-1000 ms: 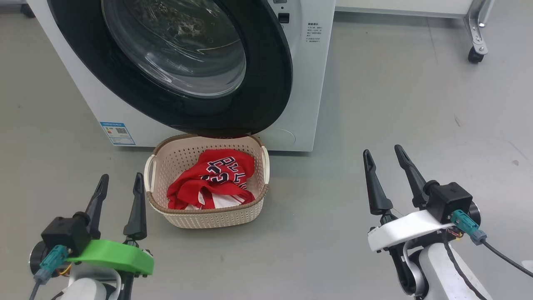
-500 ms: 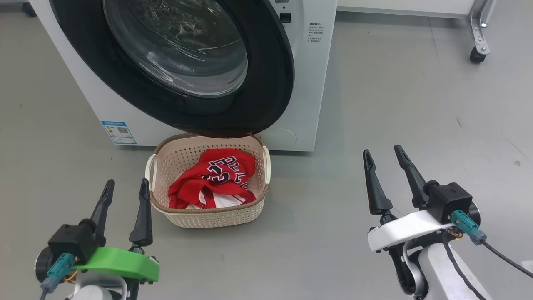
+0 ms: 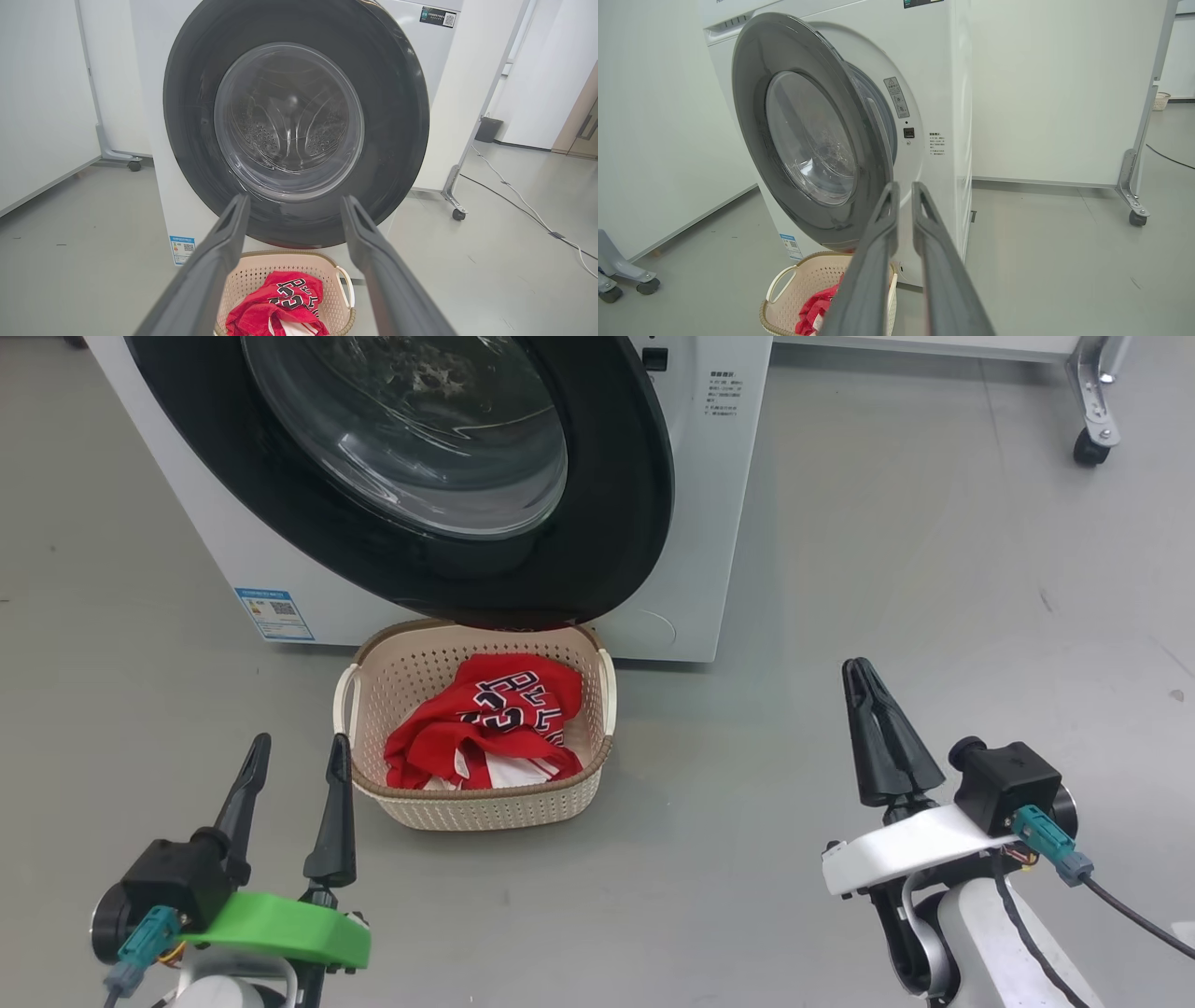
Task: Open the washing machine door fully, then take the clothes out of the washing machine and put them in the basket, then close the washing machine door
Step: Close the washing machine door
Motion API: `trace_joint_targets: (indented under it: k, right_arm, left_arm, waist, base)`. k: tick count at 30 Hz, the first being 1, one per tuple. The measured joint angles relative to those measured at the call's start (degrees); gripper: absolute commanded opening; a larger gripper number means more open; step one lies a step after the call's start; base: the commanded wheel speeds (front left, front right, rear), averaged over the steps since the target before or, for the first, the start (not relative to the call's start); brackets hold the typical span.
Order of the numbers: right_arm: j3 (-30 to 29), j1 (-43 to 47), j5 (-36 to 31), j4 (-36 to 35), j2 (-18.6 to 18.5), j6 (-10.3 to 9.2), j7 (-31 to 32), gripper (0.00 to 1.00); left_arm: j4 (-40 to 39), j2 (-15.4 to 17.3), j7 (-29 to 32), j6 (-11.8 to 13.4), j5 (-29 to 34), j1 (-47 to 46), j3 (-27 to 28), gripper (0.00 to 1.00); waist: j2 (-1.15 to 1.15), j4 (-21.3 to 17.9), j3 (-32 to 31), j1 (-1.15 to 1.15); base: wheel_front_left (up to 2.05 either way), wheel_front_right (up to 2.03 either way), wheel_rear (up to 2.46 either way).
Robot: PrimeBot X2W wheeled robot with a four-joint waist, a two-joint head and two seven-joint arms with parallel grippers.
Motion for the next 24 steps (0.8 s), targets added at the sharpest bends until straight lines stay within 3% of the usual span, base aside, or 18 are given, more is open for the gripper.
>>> trace_joint_targets:
  k: [12,24]
  right_arm:
    - [3.70,-2.22,-3.70,-2.21,-2.65,1.70,0.53,0.00]
    - [9.13,-17.18,-7.48,-3.49,-7.28,3.48,6.06,0.00]
  left_arm:
    - [-2.19,-1.19,-0.01,-0.53,0.74,-0.18,-0.30,1.00]
    - [-3.24,-2.97,-0.01,-1.78,1.36,-3.89,-1.98,1.00]
  waist:
    - [0.00,2.44,3.94,0.00]
    - [0.00,5.77,12.07,0.00]
  base:
    - [0.00,0.00,0.00]
    - [0.00,0.00,0.00]
